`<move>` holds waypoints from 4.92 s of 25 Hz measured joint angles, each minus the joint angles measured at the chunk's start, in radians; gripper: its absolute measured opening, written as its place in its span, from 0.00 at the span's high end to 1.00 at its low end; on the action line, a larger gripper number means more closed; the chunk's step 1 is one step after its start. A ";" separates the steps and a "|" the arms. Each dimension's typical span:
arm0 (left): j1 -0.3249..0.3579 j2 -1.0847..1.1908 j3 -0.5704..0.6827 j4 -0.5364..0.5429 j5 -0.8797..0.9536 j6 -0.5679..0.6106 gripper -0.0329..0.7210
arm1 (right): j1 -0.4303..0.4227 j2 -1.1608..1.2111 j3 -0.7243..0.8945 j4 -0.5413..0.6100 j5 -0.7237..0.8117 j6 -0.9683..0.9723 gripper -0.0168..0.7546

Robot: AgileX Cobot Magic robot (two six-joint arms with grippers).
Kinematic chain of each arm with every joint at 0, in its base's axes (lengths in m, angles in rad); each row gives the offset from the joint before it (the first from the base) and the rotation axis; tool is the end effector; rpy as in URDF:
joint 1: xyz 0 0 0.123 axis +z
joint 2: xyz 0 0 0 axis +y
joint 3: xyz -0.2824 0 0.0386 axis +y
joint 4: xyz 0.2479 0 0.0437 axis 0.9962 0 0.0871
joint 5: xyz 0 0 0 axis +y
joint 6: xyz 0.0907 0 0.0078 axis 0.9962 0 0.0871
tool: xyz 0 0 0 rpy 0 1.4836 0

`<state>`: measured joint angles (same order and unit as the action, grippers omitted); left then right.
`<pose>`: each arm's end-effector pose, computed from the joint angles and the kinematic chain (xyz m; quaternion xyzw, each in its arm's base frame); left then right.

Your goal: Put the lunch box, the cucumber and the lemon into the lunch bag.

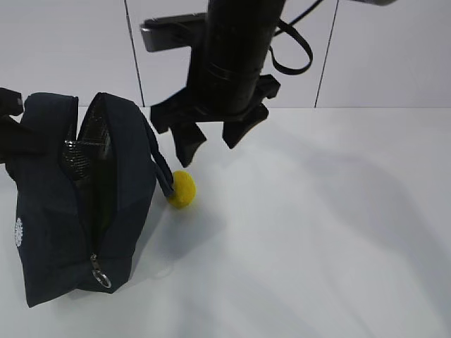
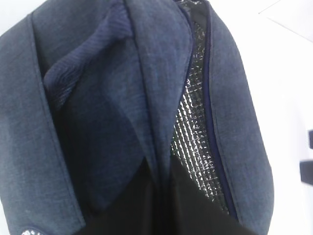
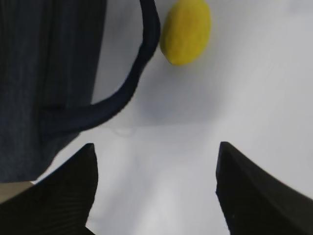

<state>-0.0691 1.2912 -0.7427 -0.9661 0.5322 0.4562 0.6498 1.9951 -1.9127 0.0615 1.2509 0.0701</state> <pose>0.2487 -0.0554 0.2547 -0.0853 0.9020 -0.2850 0.3128 0.3400 0.2650 0.3015 -0.2773 0.9466 0.0853 0.1405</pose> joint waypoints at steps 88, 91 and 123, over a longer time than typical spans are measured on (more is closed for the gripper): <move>0.036 0.000 0.000 0.057 -0.042 0.002 0.95 | -0.156 0.398 -0.019 0.415 -0.457 0.042 0.23; 0.036 0.000 0.000 0.058 -0.042 0.002 0.95 | -0.156 0.409 -0.019 0.410 -0.458 0.049 0.23; 0.036 0.000 0.000 0.060 -0.044 0.002 0.95 | -0.158 0.305 -0.033 0.276 -0.356 0.053 0.42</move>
<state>-0.0329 1.2912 -0.7427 -0.9057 0.4882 0.4583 0.4923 2.2999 -1.9455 0.3378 0.8954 0.1232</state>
